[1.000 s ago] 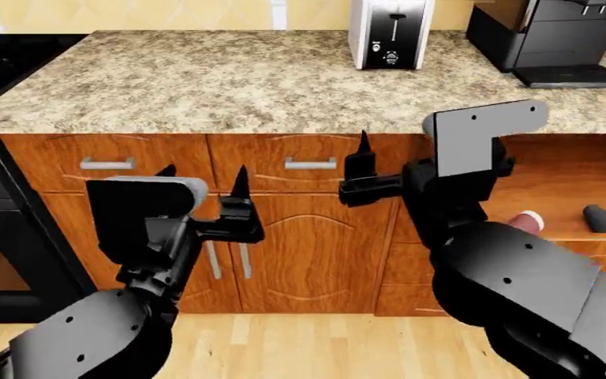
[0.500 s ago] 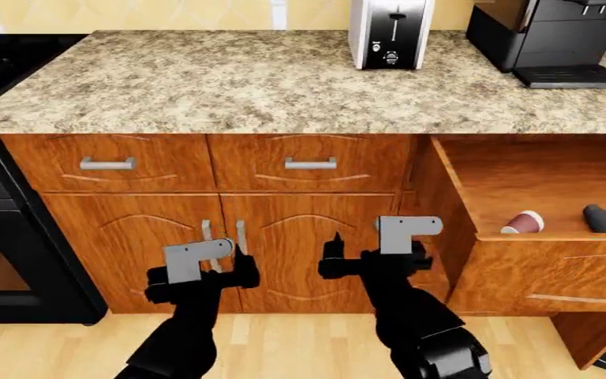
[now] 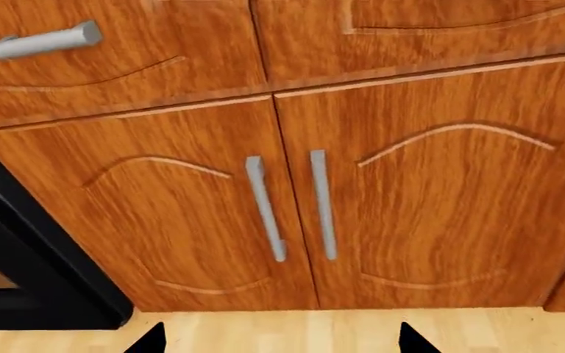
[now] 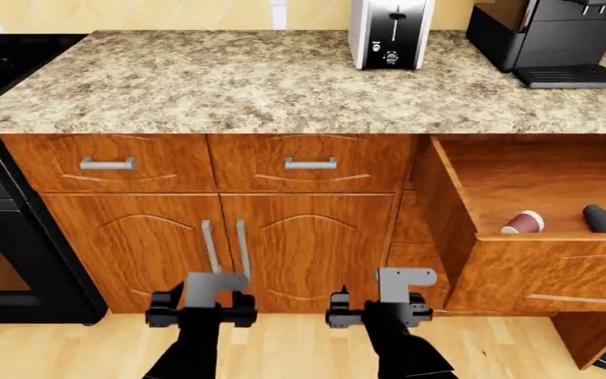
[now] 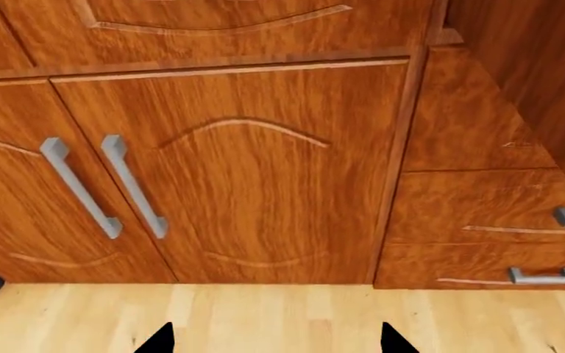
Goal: Pick and place the shaker into the drawer. Then close the cabinet.
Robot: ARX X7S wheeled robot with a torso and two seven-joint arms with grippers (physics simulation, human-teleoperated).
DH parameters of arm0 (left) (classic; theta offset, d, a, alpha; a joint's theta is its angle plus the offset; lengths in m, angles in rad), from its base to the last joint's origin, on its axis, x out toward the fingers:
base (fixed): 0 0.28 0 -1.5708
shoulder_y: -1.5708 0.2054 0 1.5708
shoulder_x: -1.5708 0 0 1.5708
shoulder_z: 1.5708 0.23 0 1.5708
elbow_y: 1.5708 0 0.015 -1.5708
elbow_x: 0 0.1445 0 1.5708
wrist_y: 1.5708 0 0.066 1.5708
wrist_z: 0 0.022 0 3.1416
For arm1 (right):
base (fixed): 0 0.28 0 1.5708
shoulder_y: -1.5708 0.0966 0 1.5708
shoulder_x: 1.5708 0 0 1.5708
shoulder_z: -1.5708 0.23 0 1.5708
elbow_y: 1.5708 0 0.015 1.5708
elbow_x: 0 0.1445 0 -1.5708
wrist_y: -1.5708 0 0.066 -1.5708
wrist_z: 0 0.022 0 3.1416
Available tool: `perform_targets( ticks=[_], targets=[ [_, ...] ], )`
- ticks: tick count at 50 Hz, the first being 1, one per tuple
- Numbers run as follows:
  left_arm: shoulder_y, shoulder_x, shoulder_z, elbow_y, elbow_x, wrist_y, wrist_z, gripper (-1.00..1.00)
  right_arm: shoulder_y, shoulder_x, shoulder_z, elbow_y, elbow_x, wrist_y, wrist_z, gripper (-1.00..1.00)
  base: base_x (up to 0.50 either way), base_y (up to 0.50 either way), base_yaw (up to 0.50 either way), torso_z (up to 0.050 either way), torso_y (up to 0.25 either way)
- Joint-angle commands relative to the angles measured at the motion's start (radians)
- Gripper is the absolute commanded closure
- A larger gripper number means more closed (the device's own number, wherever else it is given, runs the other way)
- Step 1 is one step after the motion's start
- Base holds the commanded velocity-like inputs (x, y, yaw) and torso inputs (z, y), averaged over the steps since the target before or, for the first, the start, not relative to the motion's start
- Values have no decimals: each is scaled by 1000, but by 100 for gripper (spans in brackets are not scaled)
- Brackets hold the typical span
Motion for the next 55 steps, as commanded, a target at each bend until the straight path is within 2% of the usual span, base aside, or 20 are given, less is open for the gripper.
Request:
perform_targets(
  ticks=[1, 9, 33, 55],
  targets=[
    [1, 17, -74, -54, 110, -39, 46, -100, -8, 1, -18, 25, -13, -7, -17, -100, 0, 0, 0, 0, 0],
    [9, 21, -122, -53, 172, -18, 55, -100, -27, 20, -29, -43, -14, 21, 11, -100, 0, 40, 0, 0, 0],
    [17, 31, -265, -53, 288, -12, 103, -100, -7, -4, -79, 25, -56, -6, -21, -100, 3, 500, 0, 0, 0],
    [24, 42, -348, -53, 384, -21, 132, -100, -17, 13, -78, -21, -37, 15, -12, -100, 52, 500, 0, 0, 0]
  ],
)
